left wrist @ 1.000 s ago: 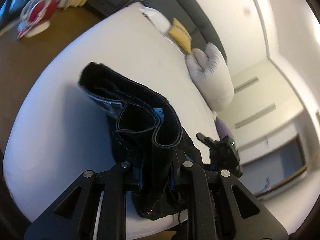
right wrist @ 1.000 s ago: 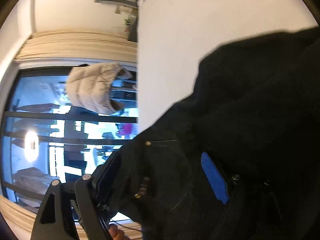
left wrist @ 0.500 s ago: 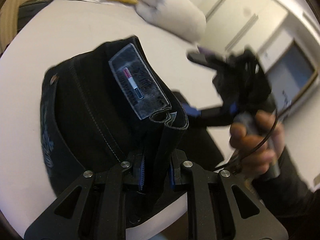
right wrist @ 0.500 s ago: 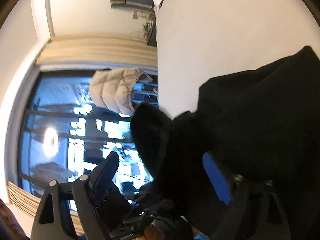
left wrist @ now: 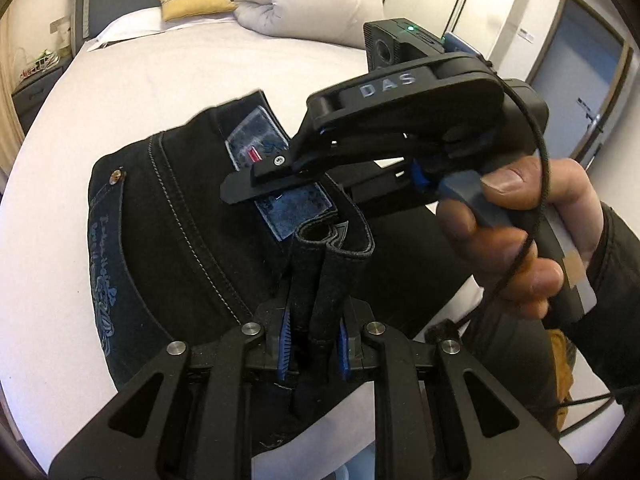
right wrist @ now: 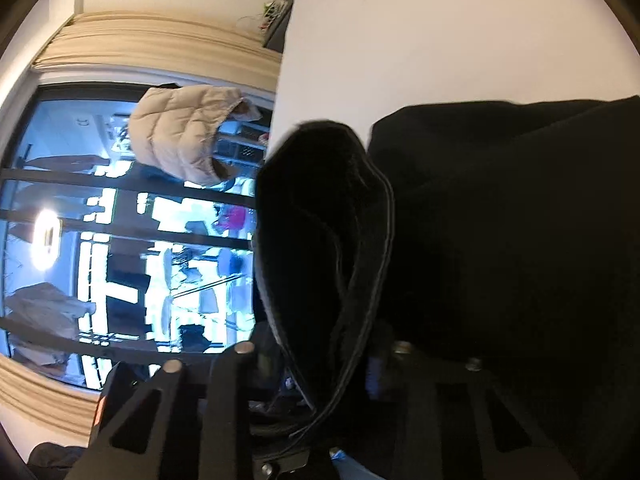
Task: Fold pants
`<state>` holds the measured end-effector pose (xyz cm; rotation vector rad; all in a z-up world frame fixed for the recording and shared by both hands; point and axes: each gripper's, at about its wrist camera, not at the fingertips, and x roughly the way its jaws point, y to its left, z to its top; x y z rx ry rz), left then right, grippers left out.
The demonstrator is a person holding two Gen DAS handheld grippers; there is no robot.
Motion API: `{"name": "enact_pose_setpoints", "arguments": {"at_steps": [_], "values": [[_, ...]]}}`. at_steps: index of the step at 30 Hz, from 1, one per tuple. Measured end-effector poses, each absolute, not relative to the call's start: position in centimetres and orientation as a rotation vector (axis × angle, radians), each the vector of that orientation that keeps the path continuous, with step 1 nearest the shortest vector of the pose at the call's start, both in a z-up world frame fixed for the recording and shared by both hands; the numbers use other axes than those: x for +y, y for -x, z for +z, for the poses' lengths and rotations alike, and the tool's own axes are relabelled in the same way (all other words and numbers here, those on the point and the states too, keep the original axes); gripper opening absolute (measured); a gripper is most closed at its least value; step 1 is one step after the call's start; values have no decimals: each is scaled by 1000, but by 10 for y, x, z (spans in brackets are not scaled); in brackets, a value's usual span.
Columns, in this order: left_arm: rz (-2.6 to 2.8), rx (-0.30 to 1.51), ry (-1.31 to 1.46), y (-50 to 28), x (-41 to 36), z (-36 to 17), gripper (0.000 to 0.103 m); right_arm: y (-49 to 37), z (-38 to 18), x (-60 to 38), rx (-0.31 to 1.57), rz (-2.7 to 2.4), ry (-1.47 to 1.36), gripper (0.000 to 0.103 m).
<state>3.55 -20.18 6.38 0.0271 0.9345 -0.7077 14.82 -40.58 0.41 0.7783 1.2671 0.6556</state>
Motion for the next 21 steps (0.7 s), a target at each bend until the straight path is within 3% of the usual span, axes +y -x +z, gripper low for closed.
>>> {"name": "enact_pose_setpoints", "arguments": {"at_steps": [5, 21], "values": [[-734, 937, -50, -36, -222, 70, 16, -144, 3, -423, 1242, 613, -779, 18], [-883, 916, -161, -54, -325, 73, 16, -138, 18, -517, 1232, 501, -692, 17]]}}
